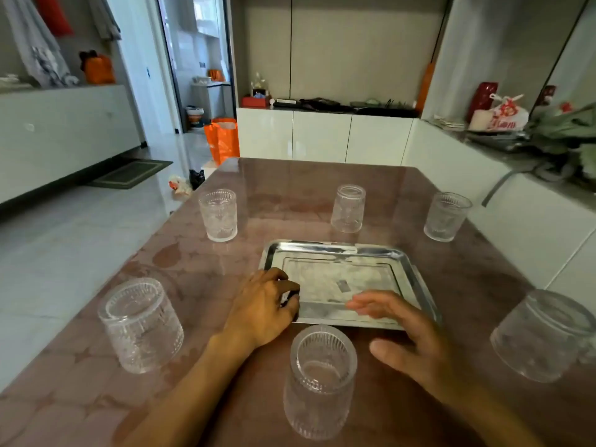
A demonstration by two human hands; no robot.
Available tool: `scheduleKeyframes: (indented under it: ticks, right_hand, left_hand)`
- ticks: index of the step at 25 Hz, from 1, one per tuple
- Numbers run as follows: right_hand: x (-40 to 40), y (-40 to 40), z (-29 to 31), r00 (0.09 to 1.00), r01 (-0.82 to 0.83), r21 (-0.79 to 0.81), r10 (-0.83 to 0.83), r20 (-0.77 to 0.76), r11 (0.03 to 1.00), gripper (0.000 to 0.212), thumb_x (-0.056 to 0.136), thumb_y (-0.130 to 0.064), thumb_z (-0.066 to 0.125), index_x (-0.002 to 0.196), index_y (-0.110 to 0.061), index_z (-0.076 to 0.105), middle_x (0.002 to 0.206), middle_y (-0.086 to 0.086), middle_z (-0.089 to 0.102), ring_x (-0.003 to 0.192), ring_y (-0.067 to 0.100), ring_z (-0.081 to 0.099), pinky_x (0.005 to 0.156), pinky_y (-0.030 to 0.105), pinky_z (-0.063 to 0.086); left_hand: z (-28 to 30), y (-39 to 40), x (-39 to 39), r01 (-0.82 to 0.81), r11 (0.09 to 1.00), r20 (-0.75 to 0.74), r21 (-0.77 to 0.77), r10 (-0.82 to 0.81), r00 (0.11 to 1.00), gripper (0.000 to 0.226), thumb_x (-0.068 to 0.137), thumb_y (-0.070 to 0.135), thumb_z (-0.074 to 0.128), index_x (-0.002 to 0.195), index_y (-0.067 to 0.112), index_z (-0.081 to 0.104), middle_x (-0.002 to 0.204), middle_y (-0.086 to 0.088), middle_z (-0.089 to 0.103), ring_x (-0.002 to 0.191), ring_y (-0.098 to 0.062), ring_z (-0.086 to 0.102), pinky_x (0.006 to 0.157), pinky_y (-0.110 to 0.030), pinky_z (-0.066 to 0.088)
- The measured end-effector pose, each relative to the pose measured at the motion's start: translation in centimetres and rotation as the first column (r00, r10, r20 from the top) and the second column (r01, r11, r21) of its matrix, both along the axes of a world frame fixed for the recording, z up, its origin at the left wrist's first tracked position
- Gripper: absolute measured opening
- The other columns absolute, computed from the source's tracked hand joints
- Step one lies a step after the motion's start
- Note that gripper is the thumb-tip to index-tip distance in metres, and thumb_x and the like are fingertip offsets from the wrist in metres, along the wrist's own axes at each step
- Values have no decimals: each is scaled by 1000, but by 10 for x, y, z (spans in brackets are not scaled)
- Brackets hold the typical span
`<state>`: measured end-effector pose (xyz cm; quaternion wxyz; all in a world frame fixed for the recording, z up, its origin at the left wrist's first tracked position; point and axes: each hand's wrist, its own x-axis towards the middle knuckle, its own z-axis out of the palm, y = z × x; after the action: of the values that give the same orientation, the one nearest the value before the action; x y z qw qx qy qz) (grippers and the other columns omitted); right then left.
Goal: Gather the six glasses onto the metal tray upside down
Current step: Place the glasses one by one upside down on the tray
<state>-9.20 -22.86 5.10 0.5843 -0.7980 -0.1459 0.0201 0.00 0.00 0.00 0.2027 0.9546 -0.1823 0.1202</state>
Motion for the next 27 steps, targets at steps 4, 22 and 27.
scheduleKeyframes:
  ticks: [4, 22, 27]
  right_hand:
    - [-14, 22, -24, 965, -261, -192, 256, -51, 946, 44, 76, -20, 78, 113, -34, 59, 143, -10, 53, 119, 6, 53, 102, 32, 43]
    - [171, 87, -29, 966, 249, 56, -252, 59, 967, 64, 63, -31, 90, 116, -35, 53, 108, -15, 66, 101, 7, 64, 83, 30, 55]
    - [182, 91, -47, 973, 225, -97, -217, 85, 970, 68, 53, -54, 85, 110, -43, 50, 106, -24, 64, 96, -5, 61, 77, 24, 52]
  left_hand:
    - [-8, 5, 9, -3, 997, -48, -81, 0, 999, 34, 92, 35, 55, 121, 24, 71, 121, 2, 63, 108, -21, 57, 90, -36, 49]
    - [-21, 10, 15, -112, 981, -168, -159, 85, 982, 80, 58, 92, 48, 118, 43, 66, 157, 7, 26, 142, -17, 20, 115, -47, 34]
    - [-24, 9, 19, -108, 980, -163, -167, 80, 983, 78, 59, 92, 48, 118, 43, 65, 154, 12, 23, 138, -12, 18, 112, -42, 33]
